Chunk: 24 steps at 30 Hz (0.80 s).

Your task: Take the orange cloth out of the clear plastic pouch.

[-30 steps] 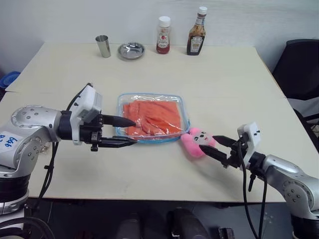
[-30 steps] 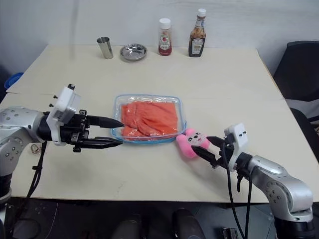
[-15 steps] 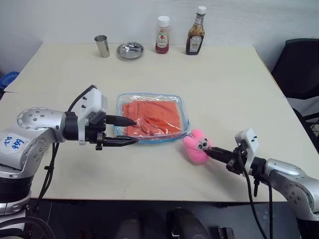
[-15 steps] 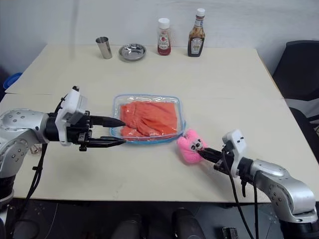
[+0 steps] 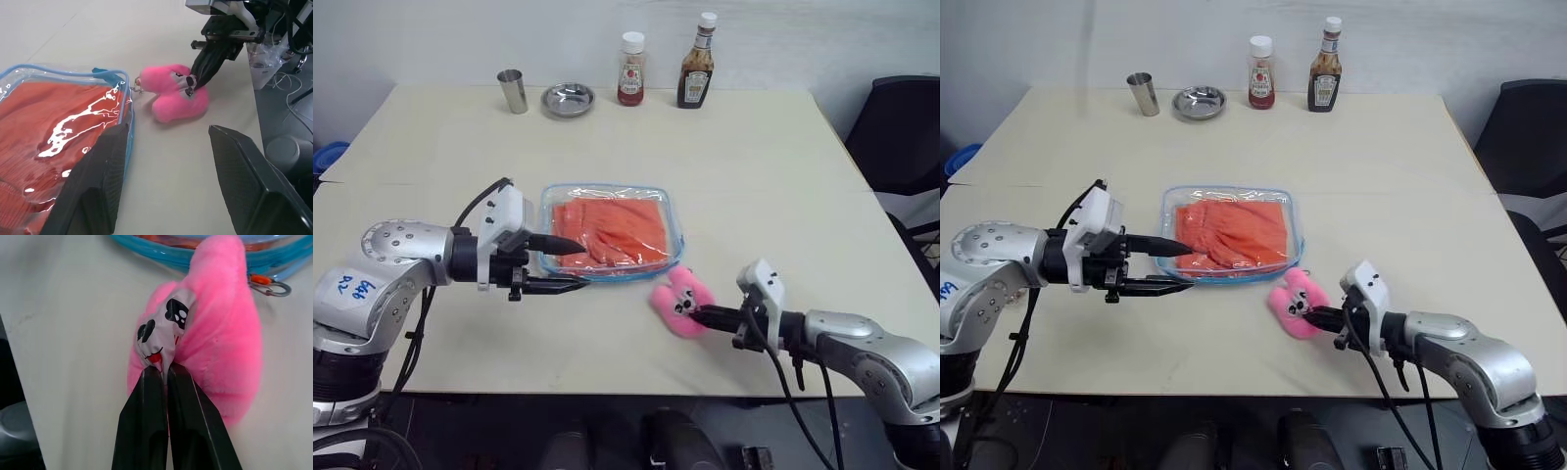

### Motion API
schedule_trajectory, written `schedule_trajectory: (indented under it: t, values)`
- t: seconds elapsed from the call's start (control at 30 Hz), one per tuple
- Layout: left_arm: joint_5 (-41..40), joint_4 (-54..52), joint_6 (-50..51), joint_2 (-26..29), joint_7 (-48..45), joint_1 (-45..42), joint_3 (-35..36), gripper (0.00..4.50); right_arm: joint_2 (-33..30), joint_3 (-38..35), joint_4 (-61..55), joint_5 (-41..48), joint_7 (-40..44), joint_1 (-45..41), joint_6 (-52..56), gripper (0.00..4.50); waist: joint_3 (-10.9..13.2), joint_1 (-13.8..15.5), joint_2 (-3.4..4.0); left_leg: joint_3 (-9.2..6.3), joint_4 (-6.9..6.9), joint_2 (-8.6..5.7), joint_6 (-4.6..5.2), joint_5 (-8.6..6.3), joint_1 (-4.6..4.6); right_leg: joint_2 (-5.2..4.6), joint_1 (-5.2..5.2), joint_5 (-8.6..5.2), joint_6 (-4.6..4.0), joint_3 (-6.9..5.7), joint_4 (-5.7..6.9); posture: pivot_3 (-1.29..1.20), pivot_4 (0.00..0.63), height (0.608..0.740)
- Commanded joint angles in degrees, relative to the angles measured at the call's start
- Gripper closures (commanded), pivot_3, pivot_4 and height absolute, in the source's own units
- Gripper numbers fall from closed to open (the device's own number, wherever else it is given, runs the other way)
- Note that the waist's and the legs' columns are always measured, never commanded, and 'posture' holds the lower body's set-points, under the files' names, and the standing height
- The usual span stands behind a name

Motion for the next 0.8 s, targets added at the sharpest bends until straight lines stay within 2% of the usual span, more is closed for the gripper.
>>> schedule_trajectory:
  t: [0.03,0.17,0.27,0.5,0.63,0.73,0.8]
  values:
    - [0.3,-0.9,-1.2,0.0,-0.2,-0.2,0.0,1.73,1.3,2.7,-1.9,1.3,2.1,-0.1,-0.3,4.47,0.0,0.0,0.0,0.0,0.0,0.0,0.0,0.0,0.0,0.0,0.0,0.0,0.0,0.0,0.0,0.0,0.15,0.74]
    - [0.7,-0.3,-1.5,-0.2,-0.3,-1.0,-0.8,1.73,2.3,5.3,-1.9,0.5,2.3,-2.6,-0.3,4.47,0.0,-0.3,0.0,0.0,-0.01,0.0,-0.01,0.01,0.01,0.0,0.0,0.0,0.0,0.0,0.01,0.0,0.15,0.74]
    - [1.1,0.3,-1.9,-0.4,-0.4,-1.6,-1.4,1.73,4.6,5.8,-1.3,1.8,1.2,-4.6,1.0,3.8,0.0,-0.4,0.0,-0.01,-0.02,0.01,-0.02,0.01,0.01,0.01,-0.02,0.0,0.0,-0.01,0.02,0.0,0.15,0.74]
    - [1.7,1.1,-2.3,-0.9,-0.5,-2.5,-2.1,1.73,6.9,5.2,-1.1,3.1,-0.9,-6.2,3.4,1.47,0.0,-0.5,0.0,-0.02,-0.03,0.01,-0.02,0.02,0.0,0.0,-0.01,0.0,0.0,-0.01,0.01,0.0,0.15,0.74]
    - [3.6,1.3,-3.3,-2.8,0.1,-2.8,-5.0,1.73,4.1,8.8,-1.5,-1.3,0.1,-6.5,1.8,0.13,0.0,-0.6,0.0,-0.02,-0.03,0.01,-0.03,0.03,0.01,0.0,-0.01,0.0,0.0,-0.01,0.02,0.0,0.15,0.74]
    - [9.6,4.0,-6.8,-6.7,0.5,-5.6,-12.2,1.73,4.4,8.3,-1.7,-0.4,-0.1,-5.8,2.1,0.13,0.0,-0.3,-0.03,-0.04,-0.02,0.0,-0.03,0.03,0.01,0.0,0.0,0.0,0.0,-0.02,0.01,0.0,0.15,0.74]
    - [18.9,7.7,-16.0,-8.8,-0.4,-7.7,-19.7,1.73,4.6,8.2,-2.0,-0.2,-0.4,-5.6,2.3,0.13,0.0,0.0,-0.05,-0.04,-0.02,-0.02,-0.02,0.04,0.01,0.0,0.01,0.0,0.0,-0.02,0.0,0.0,0.15,0.74]
